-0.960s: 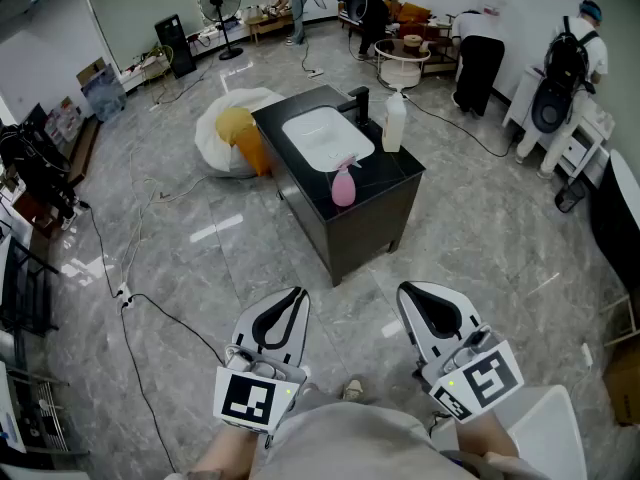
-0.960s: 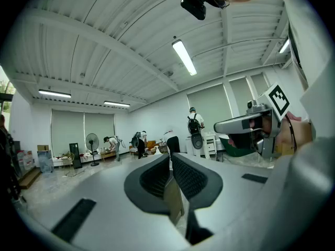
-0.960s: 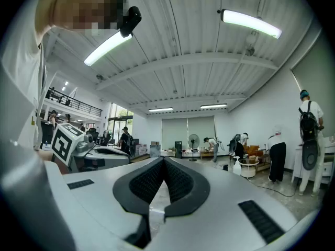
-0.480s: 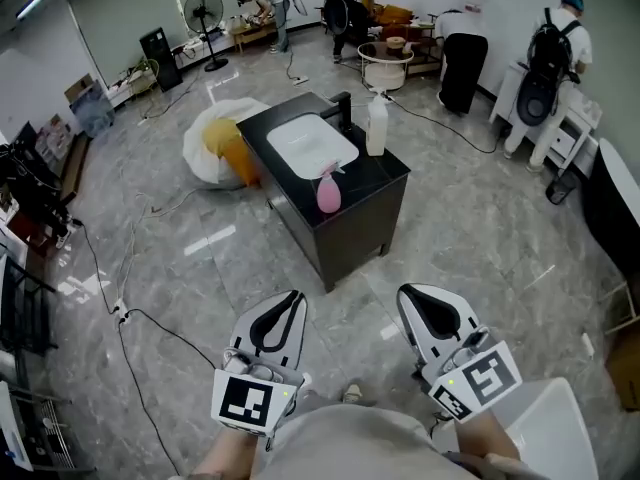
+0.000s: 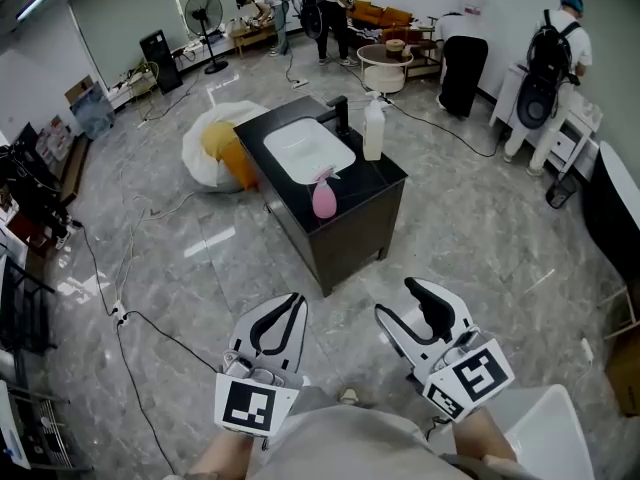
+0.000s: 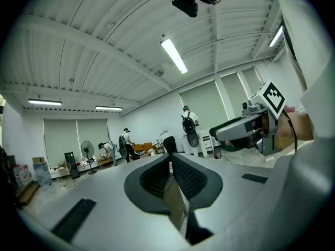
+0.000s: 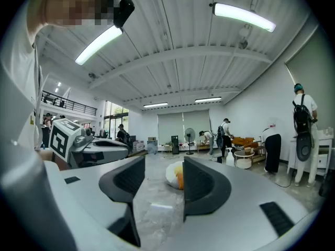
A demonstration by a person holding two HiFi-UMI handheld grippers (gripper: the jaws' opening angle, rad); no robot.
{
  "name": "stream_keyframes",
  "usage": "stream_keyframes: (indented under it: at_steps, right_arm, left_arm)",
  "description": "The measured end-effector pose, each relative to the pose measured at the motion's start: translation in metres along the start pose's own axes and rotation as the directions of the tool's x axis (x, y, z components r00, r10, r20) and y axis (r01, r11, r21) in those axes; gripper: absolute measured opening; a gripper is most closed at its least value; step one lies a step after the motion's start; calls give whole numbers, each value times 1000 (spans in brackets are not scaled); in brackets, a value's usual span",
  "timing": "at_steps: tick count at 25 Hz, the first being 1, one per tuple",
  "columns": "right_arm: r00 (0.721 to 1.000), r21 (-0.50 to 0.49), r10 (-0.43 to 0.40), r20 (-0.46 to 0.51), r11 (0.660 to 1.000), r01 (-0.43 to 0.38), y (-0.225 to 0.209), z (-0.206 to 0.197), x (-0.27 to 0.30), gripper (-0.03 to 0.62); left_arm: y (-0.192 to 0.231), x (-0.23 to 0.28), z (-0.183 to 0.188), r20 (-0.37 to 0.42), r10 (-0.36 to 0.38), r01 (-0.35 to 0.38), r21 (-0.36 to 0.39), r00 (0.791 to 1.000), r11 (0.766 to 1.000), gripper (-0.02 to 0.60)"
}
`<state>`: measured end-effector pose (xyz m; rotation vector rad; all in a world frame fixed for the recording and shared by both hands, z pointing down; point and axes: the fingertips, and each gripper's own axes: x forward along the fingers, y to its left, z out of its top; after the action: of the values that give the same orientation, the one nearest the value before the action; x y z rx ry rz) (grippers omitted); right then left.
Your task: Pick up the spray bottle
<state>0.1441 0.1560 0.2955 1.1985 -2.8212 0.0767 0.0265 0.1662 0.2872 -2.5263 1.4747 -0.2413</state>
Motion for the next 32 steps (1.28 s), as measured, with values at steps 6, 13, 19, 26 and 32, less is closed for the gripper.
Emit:
stream_keyframes:
  at_steps: [6, 13, 19, 26, 32]
  right_arm:
    - [1000, 49, -13, 28, 999, 12, -13, -2, 7, 276]
    - [1000, 48, -12, -1, 999, 12, -25, -13, 31, 278]
    - [999, 44, -28, -39, 999, 29, -43, -19, 63, 279]
    - [995, 66, -85, -60, 994, 89, -80, -26, 133, 278]
    - [985, 31, -127, -113, 991, 131, -110, -24, 206, 279]
  left_arm:
    - [6, -1, -14, -48, 23, -23, 0, 999, 1000, 34]
    - [21, 21, -33, -58, 14, -17, -47, 998, 999, 34]
    - [46, 46, -43, -56, 1, -5, -63, 998, 998, 34]
    - [104, 95, -71, -80, -8, 1, -81, 997, 997, 34]
    - [164, 142, -94, -101, -49, 34, -145, 994, 989, 34]
